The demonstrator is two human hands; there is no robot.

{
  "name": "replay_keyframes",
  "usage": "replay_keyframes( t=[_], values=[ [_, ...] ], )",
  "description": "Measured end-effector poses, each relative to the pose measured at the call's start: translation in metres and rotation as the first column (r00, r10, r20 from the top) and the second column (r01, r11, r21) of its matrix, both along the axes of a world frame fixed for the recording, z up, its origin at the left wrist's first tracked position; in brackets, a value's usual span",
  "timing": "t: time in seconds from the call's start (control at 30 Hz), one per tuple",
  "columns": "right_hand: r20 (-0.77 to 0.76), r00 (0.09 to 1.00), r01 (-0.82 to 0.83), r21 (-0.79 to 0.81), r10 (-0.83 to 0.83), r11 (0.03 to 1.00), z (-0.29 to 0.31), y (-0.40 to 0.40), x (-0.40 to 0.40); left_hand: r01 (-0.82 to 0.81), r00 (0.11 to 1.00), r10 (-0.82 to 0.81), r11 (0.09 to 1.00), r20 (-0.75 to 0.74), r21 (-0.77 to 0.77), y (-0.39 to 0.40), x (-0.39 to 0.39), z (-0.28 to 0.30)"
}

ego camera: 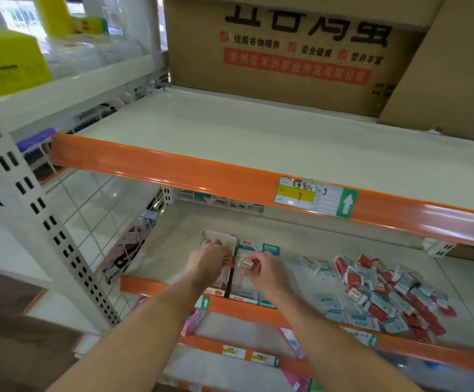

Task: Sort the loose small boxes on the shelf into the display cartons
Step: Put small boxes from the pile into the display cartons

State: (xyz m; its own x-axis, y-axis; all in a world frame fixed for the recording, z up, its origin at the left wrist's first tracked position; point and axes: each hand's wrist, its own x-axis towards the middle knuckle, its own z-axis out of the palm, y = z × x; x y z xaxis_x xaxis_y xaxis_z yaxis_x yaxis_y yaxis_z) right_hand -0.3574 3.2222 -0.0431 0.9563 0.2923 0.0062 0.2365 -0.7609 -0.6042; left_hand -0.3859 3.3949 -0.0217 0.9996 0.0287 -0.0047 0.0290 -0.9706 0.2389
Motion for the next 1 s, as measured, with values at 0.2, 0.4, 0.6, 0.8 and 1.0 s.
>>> replay_keyframes(
  t=[0.2,0.4,0.6,0.8,1.0],
  values=[
    [0.028,0.998,-0.048,-0.07,0.05,0.996,0.003,0.029,-0.002,-0.067,0.998,0.066,0.998,-0.007,-0.023,0.028,-0.01,-0.003],
    [0.001,0.997,-0.076,-0.129,0.077,0.989,0.011,0.048,-0.013,-0.063,0.997,0.059,0.995,-0.05,-0.076,0.04,-0.011,-0.007],
    [-0.015,0.994,-0.106,-0.163,0.105,0.981,0.015,0.056,-0.015,-0.064,0.989,0.056,0.996,-0.138,-0.057,0.044,-0.01,-0.009],
    [-0.055,0.994,-0.107,-0.228,0.097,0.968,0.011,0.066,-0.017,-0.132,0.973,0.109,0.986,-0.205,-0.105,0.043,-0.011,-0.01],
    [-0.109,0.987,-0.145,-0.276,0.119,0.95,0.008,0.071,-0.018,-0.147,0.965,0.103,0.974,-0.243,-0.17,0.047,-0.012,-0.013]
  ],
)
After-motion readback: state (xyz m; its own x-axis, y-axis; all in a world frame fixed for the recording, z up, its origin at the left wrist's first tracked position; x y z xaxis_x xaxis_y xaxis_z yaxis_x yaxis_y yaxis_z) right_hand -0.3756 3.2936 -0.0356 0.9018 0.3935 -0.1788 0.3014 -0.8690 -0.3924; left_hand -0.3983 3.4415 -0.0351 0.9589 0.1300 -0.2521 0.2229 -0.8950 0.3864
